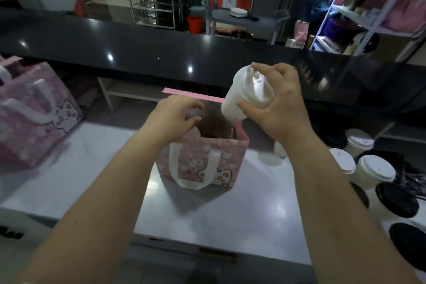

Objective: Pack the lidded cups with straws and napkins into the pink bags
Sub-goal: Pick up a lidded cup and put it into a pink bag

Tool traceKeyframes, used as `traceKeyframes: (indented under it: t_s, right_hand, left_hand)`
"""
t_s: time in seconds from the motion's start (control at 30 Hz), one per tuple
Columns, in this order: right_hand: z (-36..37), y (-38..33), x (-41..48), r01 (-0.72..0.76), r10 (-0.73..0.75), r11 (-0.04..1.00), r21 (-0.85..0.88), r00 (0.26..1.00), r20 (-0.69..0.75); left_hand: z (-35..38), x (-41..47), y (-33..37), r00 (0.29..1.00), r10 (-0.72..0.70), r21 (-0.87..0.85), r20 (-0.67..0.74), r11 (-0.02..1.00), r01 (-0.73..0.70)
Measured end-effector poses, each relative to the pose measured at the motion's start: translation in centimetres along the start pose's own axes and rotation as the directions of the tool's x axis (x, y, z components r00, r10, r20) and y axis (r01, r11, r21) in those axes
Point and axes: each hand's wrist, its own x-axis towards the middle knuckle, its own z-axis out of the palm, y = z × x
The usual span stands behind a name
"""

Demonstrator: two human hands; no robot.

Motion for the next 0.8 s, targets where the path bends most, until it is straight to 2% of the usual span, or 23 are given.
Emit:
traceKeyframes:
  t_s: [0.17, 0.3, 0.43, 0.53, 0.6, 0.7, 0.77, 0.8]
  right_hand:
    - [7.0, -3.3, 0.1, -0.078, 0.087, 0.990, -0.119, 0.994, 0.066]
    - [11.1, -3.4, -0.5, -0.123, 0.167, 0.953, -0.276, 0.975, 0.144]
    - [13.1, -2.3, -0.8, -0.170, 0.283, 0.904, -0.393, 0.926, 0.250]
    - [13.1, -1.1, -0.2, -0.222, 0.421, 0.825, -0.520, 0.855, 0.304]
    - [12.6, -0.1, 0.5, -0.231, 0.535, 0.749, -0.621, 0.763, 0.362]
    - [12.5, 1.0, 1.5, -0.171, 0.654, 0.655, -0.736, 0.617, 0.438]
    - [13.1, 1.4, 2.0, -0.137, 0.670, 0.640, -0.756, 0.581, 0.462]
    - [13.6, 1.4, 2.2, -0.133, 0.655, 0.649, -0.749, 0.598, 0.462]
  left_hand:
    - [-0.3, 2.4, -3.5, 0.983, -0.036, -0.033, 0.178, 0.999, 0.043]
    - [0.0, 3.0, -5.2, 0.948, 0.062, -0.058, 0.312, 0.997, -0.047]
    - [0.7, 2.8, -5.9, 0.908, 0.156, 0.039, 0.390, 0.982, -0.185]
    - [1.0, 2.2, -6.1, 0.874, 0.200, 0.134, 0.443, 0.949, -0.285]
    - [1.2, 1.8, -6.3, 0.861, 0.205, 0.176, 0.465, 0.932, -0.317]
    - [1.3, 1.7, -6.5, 0.857, 0.223, 0.188, 0.464, 0.921, -0.341]
    - [1.3, 1.7, -6.6, 0.854, 0.238, 0.169, 0.464, 0.922, -0.348]
    - [1.3, 1.7, -6.7, 0.852, 0.245, 0.161, 0.462, 0.922, -0.352]
